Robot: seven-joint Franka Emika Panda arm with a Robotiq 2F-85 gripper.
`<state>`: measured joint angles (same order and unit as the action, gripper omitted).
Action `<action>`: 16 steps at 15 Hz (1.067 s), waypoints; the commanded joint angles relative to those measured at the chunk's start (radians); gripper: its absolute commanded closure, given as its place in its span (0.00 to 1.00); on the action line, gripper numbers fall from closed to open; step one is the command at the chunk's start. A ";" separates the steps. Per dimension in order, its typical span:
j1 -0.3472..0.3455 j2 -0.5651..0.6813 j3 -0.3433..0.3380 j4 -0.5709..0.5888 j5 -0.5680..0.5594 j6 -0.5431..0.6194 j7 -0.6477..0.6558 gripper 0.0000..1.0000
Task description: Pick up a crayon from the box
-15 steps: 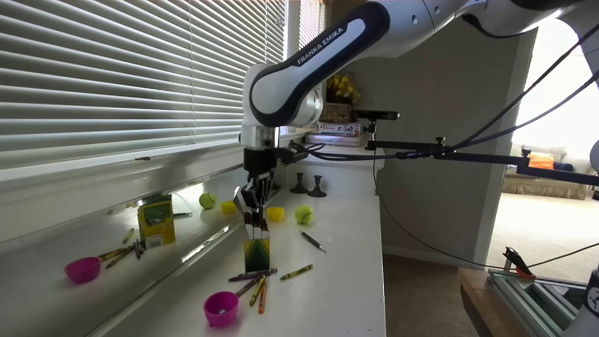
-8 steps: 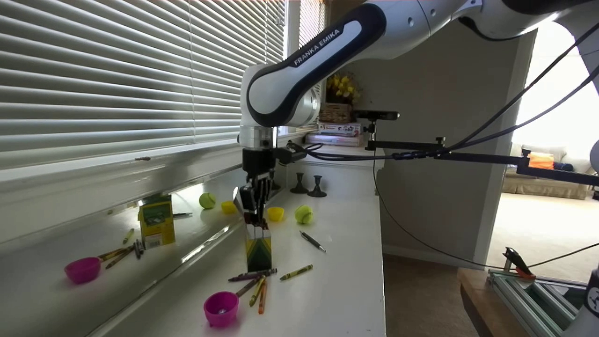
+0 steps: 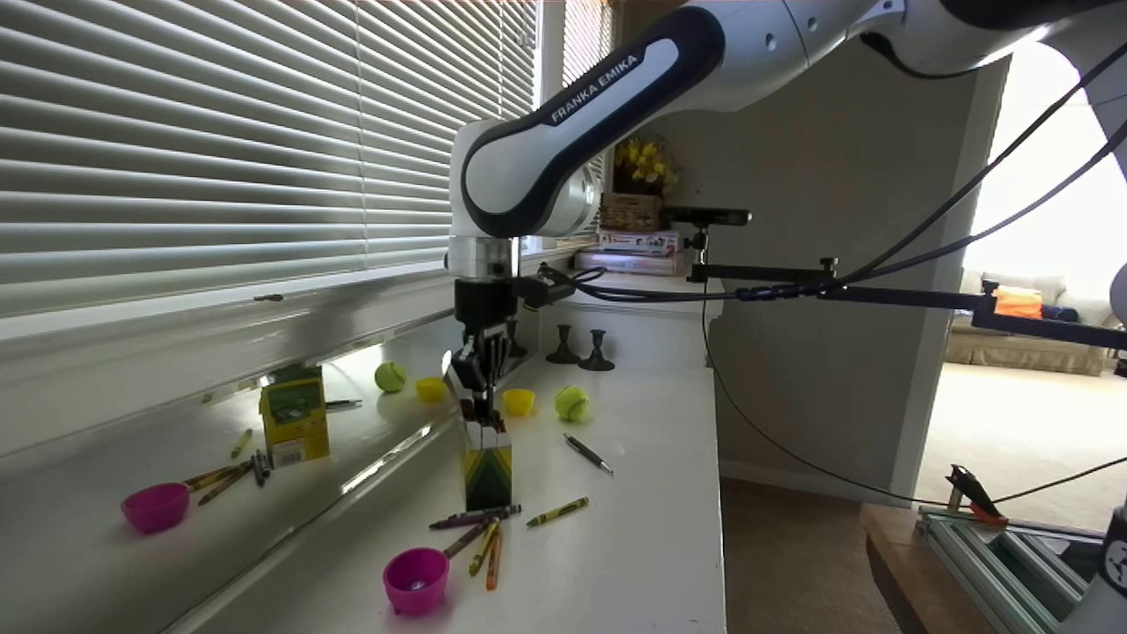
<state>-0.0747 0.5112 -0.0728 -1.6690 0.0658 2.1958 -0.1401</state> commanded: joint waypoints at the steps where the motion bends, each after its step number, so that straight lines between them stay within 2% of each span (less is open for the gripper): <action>1: -0.004 0.021 0.011 0.035 -0.031 -0.030 0.019 0.99; 9: -0.001 -0.093 0.012 0.000 -0.035 -0.050 0.012 0.99; 16: 0.004 -0.116 0.006 0.013 -0.054 -0.161 0.029 0.99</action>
<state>-0.0743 0.4035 -0.0668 -1.6569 0.0535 2.0940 -0.1406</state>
